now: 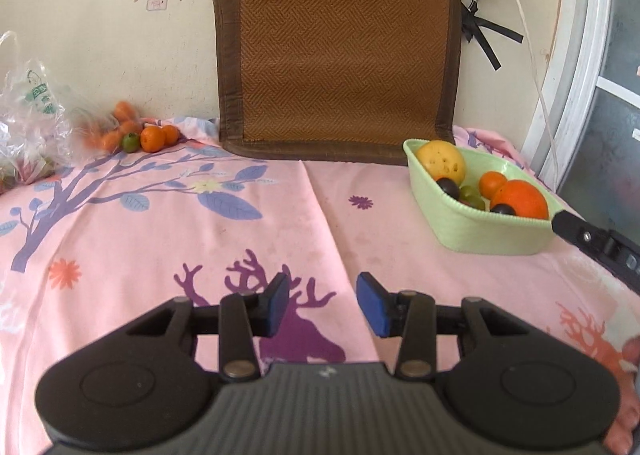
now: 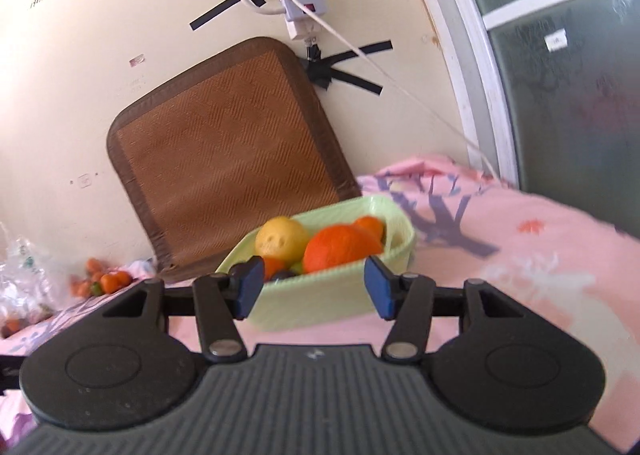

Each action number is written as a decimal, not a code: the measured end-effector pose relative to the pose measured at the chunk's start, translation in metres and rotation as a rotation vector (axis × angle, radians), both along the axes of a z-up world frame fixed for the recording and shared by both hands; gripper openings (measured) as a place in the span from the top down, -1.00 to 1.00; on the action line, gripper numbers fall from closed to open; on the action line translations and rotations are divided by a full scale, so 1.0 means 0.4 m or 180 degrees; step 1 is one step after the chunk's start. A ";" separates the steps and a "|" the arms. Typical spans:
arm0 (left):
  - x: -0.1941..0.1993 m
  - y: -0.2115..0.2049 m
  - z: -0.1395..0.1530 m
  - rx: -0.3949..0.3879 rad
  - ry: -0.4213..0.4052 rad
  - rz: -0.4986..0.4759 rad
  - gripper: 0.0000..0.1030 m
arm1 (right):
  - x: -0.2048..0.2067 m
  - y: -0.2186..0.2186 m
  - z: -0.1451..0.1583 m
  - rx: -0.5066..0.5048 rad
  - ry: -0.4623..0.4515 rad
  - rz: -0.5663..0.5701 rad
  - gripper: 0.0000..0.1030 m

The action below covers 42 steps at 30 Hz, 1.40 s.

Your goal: Organize fruits

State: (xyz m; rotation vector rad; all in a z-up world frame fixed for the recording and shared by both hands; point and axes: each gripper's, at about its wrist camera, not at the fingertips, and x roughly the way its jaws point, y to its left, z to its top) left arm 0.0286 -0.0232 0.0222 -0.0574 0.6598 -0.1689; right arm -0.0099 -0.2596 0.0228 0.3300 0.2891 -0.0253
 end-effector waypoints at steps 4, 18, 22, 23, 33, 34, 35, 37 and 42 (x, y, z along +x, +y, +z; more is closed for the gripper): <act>-0.004 -0.007 -0.017 0.0078 0.0015 0.0014 0.25 | -0.019 0.029 -0.014 -0.0083 0.0075 0.0072 -0.12; 0.008 -0.033 -0.039 0.0376 -0.0103 0.0115 0.06 | 0.002 0.030 -0.024 0.0211 0.0251 0.0207 -0.13; 0.011 -0.039 -0.040 0.0426 -0.0114 0.0121 0.05 | 0.006 0.045 -0.023 0.0096 0.0205 0.0239 -0.13; 0.011 -0.041 -0.040 0.0439 -0.0115 0.0121 0.05 | 0.008 0.046 -0.023 0.0094 0.0202 0.0251 -0.13; 0.007 -0.042 -0.042 0.0473 -0.0135 0.0117 -0.03 | 0.014 0.022 -0.029 0.0352 0.0290 0.0249 -0.13; 0.007 -0.042 -0.042 0.0473 -0.0142 0.0120 -0.05 | 0.014 0.019 -0.030 0.0383 0.0303 0.0245 -0.13; 0.006 -0.041 -0.041 0.0472 -0.0148 0.0122 -0.06 | 0.015 0.016 -0.031 0.0410 0.0308 0.0238 -0.13; 0.005 -0.041 -0.041 0.0475 -0.0151 0.0127 -0.08 | 0.014 0.010 -0.033 0.0454 0.0316 0.0224 -0.13; 0.001 -0.042 -0.041 0.0492 -0.0171 0.0133 -0.10 | 0.011 0.006 -0.034 0.0489 0.0311 0.0203 -0.13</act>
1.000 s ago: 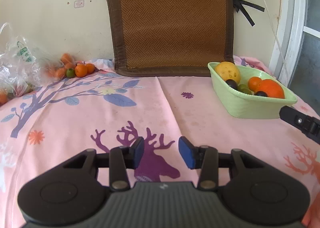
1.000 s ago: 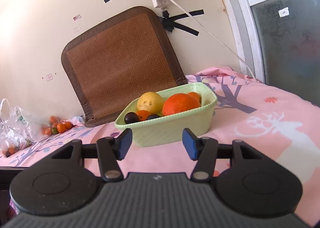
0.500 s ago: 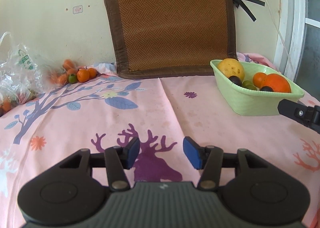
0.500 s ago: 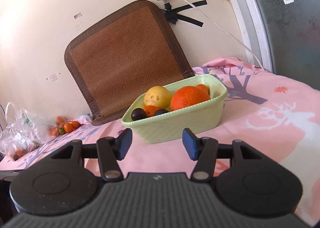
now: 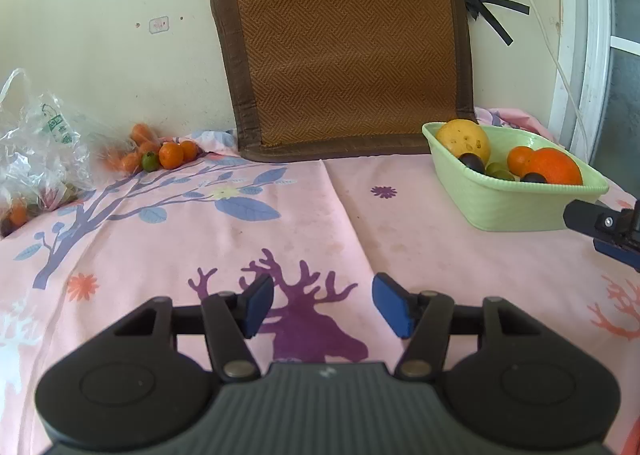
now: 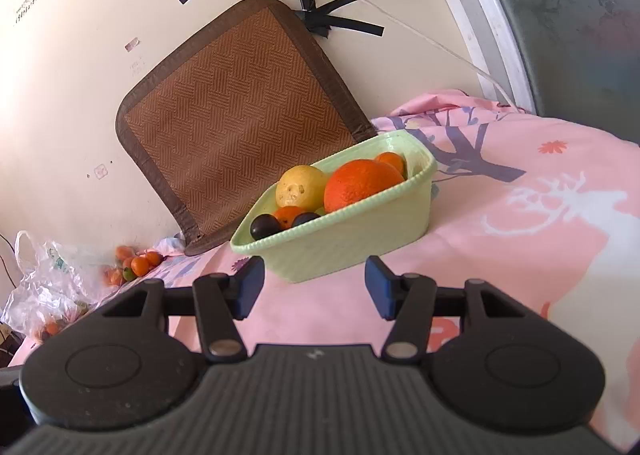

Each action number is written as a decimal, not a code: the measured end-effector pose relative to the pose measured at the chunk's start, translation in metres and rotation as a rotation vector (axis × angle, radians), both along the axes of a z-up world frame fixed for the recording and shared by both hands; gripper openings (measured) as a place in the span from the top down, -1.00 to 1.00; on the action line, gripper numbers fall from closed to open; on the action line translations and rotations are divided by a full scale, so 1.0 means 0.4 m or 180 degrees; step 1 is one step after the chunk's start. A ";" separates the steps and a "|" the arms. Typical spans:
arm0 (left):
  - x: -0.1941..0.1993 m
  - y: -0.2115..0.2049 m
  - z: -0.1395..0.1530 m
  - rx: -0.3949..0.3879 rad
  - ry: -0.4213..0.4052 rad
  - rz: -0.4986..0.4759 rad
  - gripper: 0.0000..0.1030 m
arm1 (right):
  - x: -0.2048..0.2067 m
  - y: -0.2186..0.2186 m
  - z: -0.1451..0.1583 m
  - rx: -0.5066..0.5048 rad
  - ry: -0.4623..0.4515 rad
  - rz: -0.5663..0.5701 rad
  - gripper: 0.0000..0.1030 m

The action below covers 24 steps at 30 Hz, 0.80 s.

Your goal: Organize fruits

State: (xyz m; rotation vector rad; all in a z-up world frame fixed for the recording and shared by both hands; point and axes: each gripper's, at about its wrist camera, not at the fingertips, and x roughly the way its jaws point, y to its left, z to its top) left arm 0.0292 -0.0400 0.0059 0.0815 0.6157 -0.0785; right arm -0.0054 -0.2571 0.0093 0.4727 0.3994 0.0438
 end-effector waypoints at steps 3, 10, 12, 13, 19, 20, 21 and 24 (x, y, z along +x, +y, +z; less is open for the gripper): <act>-0.001 -0.001 0.001 0.0013 -0.0017 0.0006 -0.13 | -0.002 -0.002 0.001 0.0000 -0.0007 -0.0011 -0.13; -0.005 -0.002 0.002 0.0039 -0.0051 0.0017 -0.18 | -0.005 -0.007 0.000 0.0036 -0.0023 -0.0030 -0.14; -0.006 -0.002 0.003 0.0048 -0.0054 0.0014 -0.19 | -0.006 -0.008 0.000 0.0044 -0.0031 -0.0038 -0.15; -0.006 -0.003 0.003 0.0050 -0.0055 0.0014 -0.19 | -0.006 -0.009 0.000 0.0048 -0.0036 -0.0038 -0.16; -0.006 -0.002 0.003 0.0053 -0.0061 0.0013 -0.20 | -0.007 -0.009 0.001 0.0054 -0.0048 -0.0045 -0.16; -0.006 -0.002 0.003 0.0055 -0.0063 0.0012 -0.21 | -0.007 -0.009 0.001 0.0056 -0.0049 -0.0045 -0.16; -0.006 -0.001 0.003 0.0055 -0.0064 0.0011 -0.21 | -0.007 -0.010 0.001 0.0058 -0.0049 -0.0046 -0.16; -0.007 0.000 0.003 0.0054 -0.0072 0.0015 -0.23 | -0.007 -0.010 0.002 0.0058 -0.0053 -0.0052 -0.16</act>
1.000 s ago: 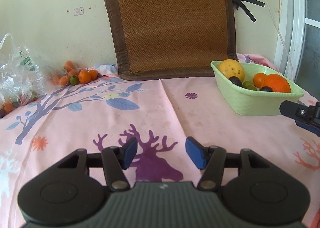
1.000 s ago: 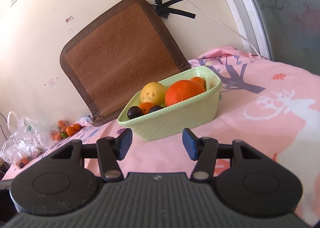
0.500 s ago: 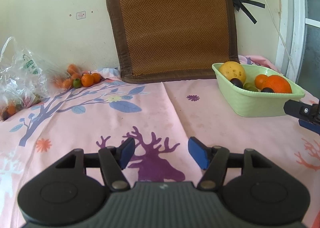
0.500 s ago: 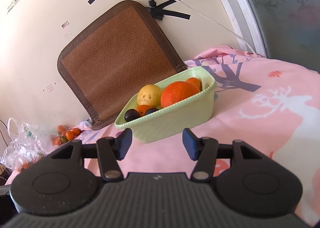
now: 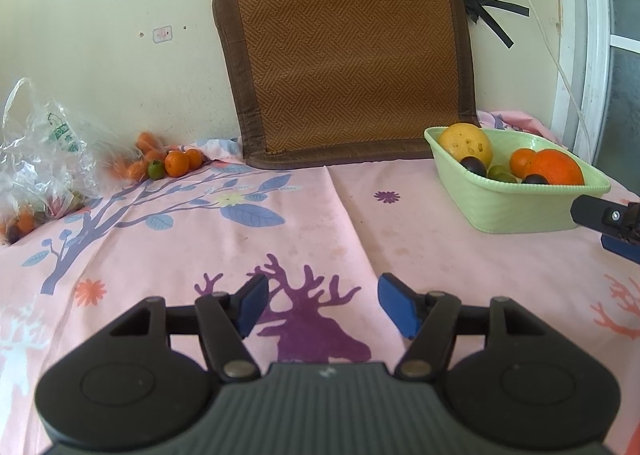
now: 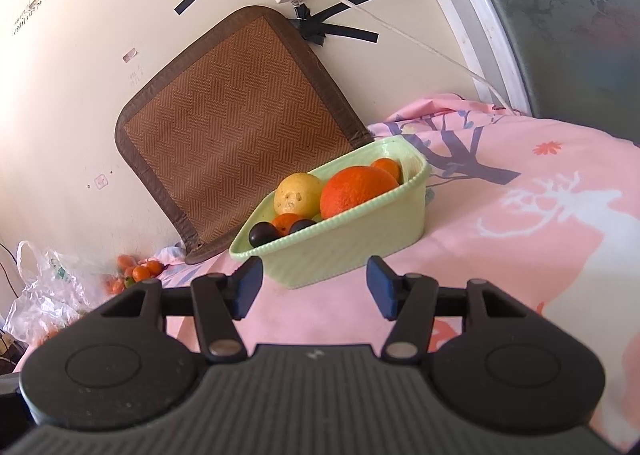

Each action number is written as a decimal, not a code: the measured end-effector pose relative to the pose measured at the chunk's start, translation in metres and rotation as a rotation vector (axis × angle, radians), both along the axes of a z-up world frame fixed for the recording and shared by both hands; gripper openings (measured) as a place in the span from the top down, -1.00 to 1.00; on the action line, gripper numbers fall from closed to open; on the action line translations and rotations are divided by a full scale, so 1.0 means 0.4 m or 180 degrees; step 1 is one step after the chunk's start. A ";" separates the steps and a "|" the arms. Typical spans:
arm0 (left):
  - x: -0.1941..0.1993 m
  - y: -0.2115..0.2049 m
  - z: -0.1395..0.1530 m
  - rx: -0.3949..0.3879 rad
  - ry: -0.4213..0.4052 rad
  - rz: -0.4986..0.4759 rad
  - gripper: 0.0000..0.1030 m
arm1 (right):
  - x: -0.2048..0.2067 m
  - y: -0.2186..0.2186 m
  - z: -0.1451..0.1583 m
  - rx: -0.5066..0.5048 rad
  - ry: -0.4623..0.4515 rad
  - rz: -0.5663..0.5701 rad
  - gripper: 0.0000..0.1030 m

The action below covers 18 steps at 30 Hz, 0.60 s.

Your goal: Organize fruits

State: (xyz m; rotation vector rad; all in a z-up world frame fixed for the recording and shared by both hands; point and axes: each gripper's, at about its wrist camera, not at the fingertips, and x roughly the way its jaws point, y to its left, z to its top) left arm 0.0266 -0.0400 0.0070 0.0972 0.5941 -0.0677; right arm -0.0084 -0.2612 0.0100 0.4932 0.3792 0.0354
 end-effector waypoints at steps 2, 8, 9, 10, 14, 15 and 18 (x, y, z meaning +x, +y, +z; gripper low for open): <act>-0.001 0.001 0.001 -0.0002 -0.0012 0.0003 -0.29 | -0.001 0.000 0.000 -0.0002 -0.0003 -0.0004 -0.17; -0.007 -0.002 0.005 0.0020 -0.0061 -0.0008 -0.42 | -0.001 0.000 -0.001 -0.0004 -0.0008 -0.0006 -0.16; -0.007 -0.002 0.005 0.0019 -0.0063 -0.0008 -0.42 | -0.001 0.000 -0.001 -0.0003 -0.0007 -0.0007 -0.17; -0.006 -0.002 0.005 0.0017 -0.0062 -0.0006 -0.42 | -0.001 0.000 -0.001 -0.0002 -0.0007 -0.0006 -0.17; -0.006 -0.002 0.004 0.0019 -0.0061 -0.0008 -0.43 | -0.002 0.000 -0.001 0.0001 -0.0006 -0.0009 -0.17; -0.006 -0.002 0.004 0.0018 -0.0061 -0.0008 -0.43 | -0.002 0.000 -0.001 0.0001 -0.0007 -0.0007 -0.17; -0.006 -0.001 0.003 0.0011 -0.0053 -0.0010 -0.43 | -0.002 0.000 0.000 -0.0004 -0.0008 -0.0003 -0.17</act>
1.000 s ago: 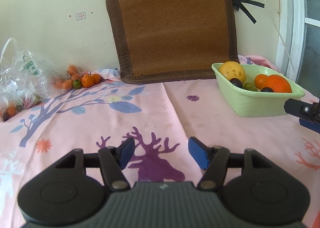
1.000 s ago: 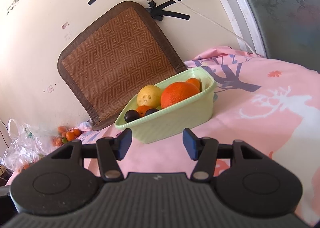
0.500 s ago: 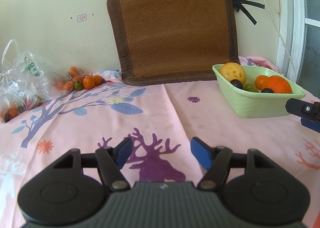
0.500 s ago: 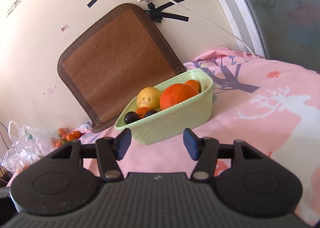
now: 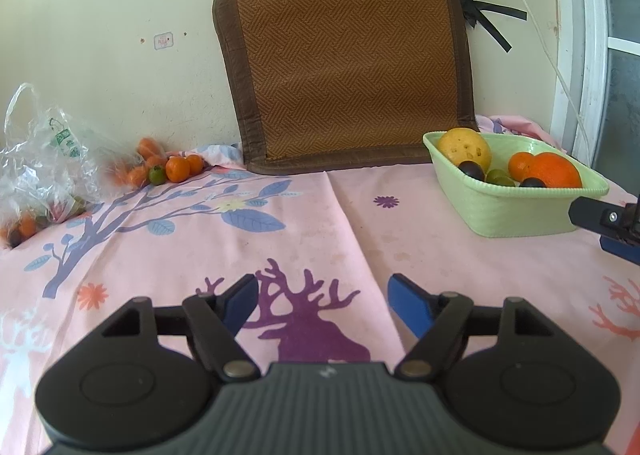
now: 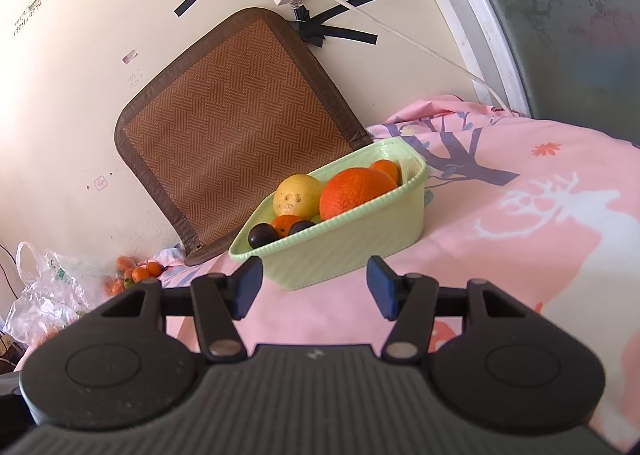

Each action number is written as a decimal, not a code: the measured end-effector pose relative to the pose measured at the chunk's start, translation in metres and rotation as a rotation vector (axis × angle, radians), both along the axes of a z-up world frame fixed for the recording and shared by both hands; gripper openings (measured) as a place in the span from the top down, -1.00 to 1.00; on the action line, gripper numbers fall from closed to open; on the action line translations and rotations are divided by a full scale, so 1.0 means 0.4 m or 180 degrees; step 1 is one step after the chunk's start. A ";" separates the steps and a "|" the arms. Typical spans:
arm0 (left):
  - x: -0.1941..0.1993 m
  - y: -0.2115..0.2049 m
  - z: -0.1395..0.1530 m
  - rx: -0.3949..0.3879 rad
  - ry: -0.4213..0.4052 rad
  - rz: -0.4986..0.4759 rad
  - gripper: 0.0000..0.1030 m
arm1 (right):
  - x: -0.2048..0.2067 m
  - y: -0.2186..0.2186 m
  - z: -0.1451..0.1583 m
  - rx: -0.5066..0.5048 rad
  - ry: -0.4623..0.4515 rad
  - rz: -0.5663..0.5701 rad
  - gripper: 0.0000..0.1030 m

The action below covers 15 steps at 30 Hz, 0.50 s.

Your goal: Organize fruits

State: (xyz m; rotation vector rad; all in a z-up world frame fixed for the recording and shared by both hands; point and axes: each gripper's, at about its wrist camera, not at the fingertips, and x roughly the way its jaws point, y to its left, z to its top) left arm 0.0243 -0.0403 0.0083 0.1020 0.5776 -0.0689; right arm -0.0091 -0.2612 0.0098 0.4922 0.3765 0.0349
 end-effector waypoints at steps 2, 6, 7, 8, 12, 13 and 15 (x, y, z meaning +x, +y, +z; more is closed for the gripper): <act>0.001 0.001 0.000 -0.0009 0.0013 -0.0006 -0.43 | 0.000 0.000 0.000 0.0000 0.0001 0.0000 -0.17; 0.004 0.003 -0.001 -0.0033 0.0044 -0.0021 -0.43 | -0.001 0.002 0.001 -0.0008 -0.0001 -0.0004 -0.17; 0.004 0.004 -0.001 -0.0039 0.0053 -0.0025 -0.43 | -0.001 0.003 0.002 -0.0012 -0.0002 -0.0004 -0.17; 0.005 0.004 -0.001 -0.0045 0.0062 -0.0032 -0.43 | -0.001 0.003 0.002 -0.0016 -0.0003 -0.0003 -0.17; 0.003 0.003 -0.001 -0.0062 0.0063 -0.0053 -0.57 | -0.002 0.003 0.004 -0.0033 -0.0009 0.0011 -0.17; 0.003 0.003 0.000 -0.0065 0.0057 -0.0059 -0.59 | -0.002 0.003 0.004 -0.0039 -0.0012 0.0012 -0.17; 0.002 0.002 0.000 -0.0063 0.0061 -0.0070 -0.59 | -0.002 0.004 0.003 -0.0048 -0.0015 0.0014 -0.17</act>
